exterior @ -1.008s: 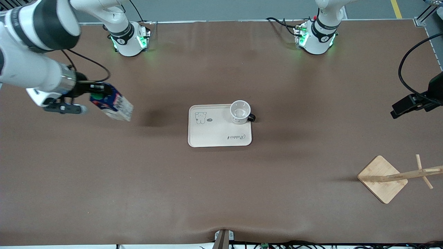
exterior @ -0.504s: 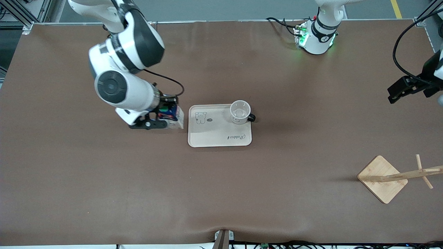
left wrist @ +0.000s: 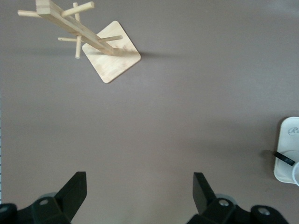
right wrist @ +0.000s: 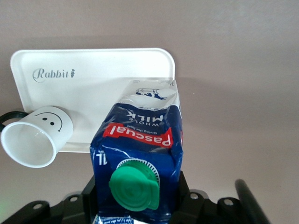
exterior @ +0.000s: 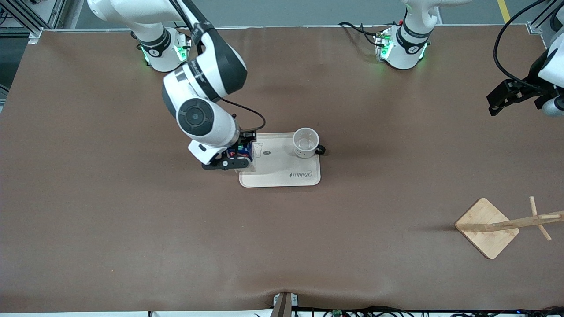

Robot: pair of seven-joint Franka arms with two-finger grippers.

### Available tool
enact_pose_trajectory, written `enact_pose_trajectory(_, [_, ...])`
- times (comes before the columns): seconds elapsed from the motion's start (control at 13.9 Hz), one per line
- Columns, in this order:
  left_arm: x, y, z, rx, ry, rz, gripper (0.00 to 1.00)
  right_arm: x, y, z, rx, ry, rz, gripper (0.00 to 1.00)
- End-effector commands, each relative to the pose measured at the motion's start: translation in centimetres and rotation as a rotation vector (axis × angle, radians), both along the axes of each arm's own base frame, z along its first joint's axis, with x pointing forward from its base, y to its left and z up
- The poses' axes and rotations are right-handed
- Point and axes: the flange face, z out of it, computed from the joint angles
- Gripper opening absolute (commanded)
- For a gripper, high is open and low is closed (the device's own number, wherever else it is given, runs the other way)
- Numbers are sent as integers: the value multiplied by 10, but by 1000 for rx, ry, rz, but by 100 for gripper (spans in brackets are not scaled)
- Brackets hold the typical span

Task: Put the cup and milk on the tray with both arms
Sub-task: 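Lift the milk carton with the right gripper and carry it to the tray, then set the milk carton on the tray beside the mug and release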

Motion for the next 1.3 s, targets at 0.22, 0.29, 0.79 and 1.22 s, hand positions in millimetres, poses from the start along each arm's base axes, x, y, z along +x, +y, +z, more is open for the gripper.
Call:
enact_pose_trajectory(0.22, [-15,0,-8,-21,37,-16,100,-9,46,-38,43,16,-80,25])
enact_pose_trajectory(0.29, [-16,1,-13,-21,50,-14,100,-10,45,-39,38,23,-81,26])
enact_pose_trajectory(0.79, [-29,-1,-18,-34,64,-17,100,-17,35,-42,-4,102,-71,40])
enact_pose_trajectory(1.22, [-29,-2,-19,-38,67,-17,100,-11,33,-40,8,84,-82,100])
